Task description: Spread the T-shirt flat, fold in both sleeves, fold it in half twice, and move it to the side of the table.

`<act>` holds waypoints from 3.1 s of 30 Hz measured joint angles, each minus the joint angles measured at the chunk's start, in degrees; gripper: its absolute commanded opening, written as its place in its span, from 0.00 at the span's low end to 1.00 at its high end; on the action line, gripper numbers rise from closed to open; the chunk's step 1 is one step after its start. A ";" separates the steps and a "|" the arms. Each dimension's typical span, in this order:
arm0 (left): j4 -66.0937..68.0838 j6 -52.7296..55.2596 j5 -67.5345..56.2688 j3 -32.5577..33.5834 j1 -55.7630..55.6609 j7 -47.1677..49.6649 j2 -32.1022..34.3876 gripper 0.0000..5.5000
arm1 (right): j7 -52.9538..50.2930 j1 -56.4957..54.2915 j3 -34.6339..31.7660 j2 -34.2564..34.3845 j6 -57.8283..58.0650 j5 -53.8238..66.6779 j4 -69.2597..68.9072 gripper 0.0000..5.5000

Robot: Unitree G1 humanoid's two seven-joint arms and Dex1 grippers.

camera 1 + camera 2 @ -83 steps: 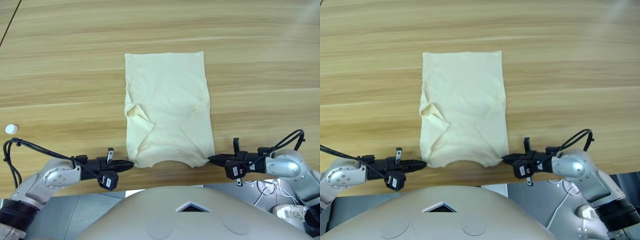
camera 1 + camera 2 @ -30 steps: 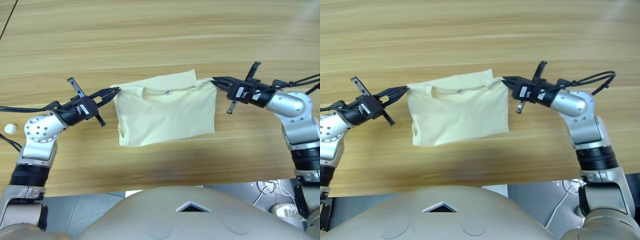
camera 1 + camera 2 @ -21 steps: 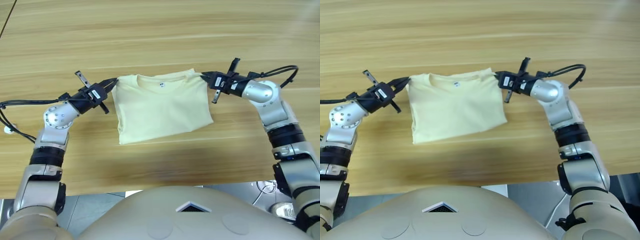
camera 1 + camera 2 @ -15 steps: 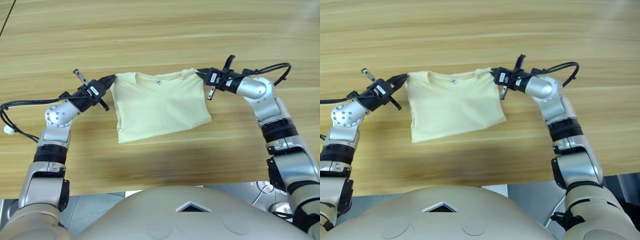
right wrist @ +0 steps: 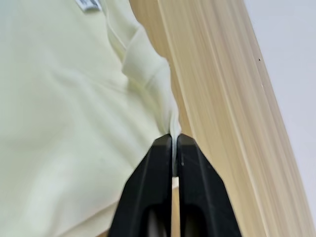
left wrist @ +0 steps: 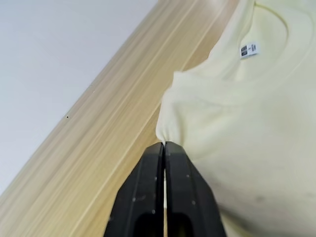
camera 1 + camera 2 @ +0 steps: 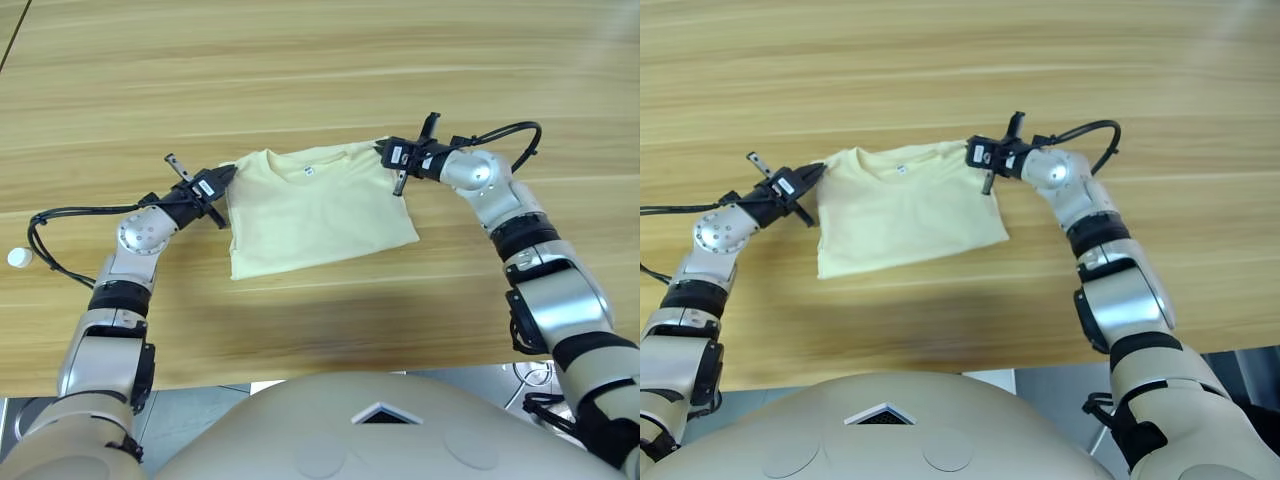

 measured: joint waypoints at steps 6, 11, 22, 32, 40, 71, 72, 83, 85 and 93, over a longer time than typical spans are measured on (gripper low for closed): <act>8.64 1.58 3.36 -1.33 -6.59 3.60 -1.31 0.05 | -5.51 -1.43 0.83 2.53 0.50 -1.99 6.49 0.11; 14.93 5.45 4.68 -1.90 -10.98 6.53 -2.27 0.20 | -9.59 -3.20 -3.08 5.53 3.47 1.01 11.94 0.27; 19.65 10.95 -5.31 9.75 -17.67 13.56 -4.46 0.37 | -3.14 4.71 -11.48 0.24 -7.28 15.26 -9.55 0.63; 14.56 7.17 -9.42 15.11 -12.61 16.37 -3.63 0.37 | 18.68 27.46 1.17 -17.31 -7.91 9.24 -37.98 0.63; 5.71 5.80 -8.92 14.82 -9.06 17.68 -3.84 0.37 | 19.22 39.76 4.10 -27.37 -6.91 7.86 -60.09 0.63; 4.52 5.76 -6.63 13.10 -8.66 19.40 -5.76 0.37 | 16.20 34.79 -0.59 -28.43 -3.02 3.81 -54.51 0.63; 4.53 5.75 -6.62 13.05 -8.67 19.47 -5.77 0.37 | 17.43 36.72 -0.55 -29.35 -4.38 5.62 -56.35 0.63; 4.84 5.13 -6.67 12.73 -8.69 19.61 -5.78 0.37 | 23.26 44.67 -2.23 -32.27 -9.69 27.79 -71.74 0.63; 4.84 5.03 -6.68 12.66 -8.69 19.61 -5.80 0.37 | 21.55 41.09 -2.49 -28.56 -6.24 25.26 -69.45 0.63; 4.65 4.95 -6.70 12.60 -8.57 19.63 -5.82 0.37 | 15.67 34.18 1.35 -20.43 -1.23 3.78 -56.85 0.63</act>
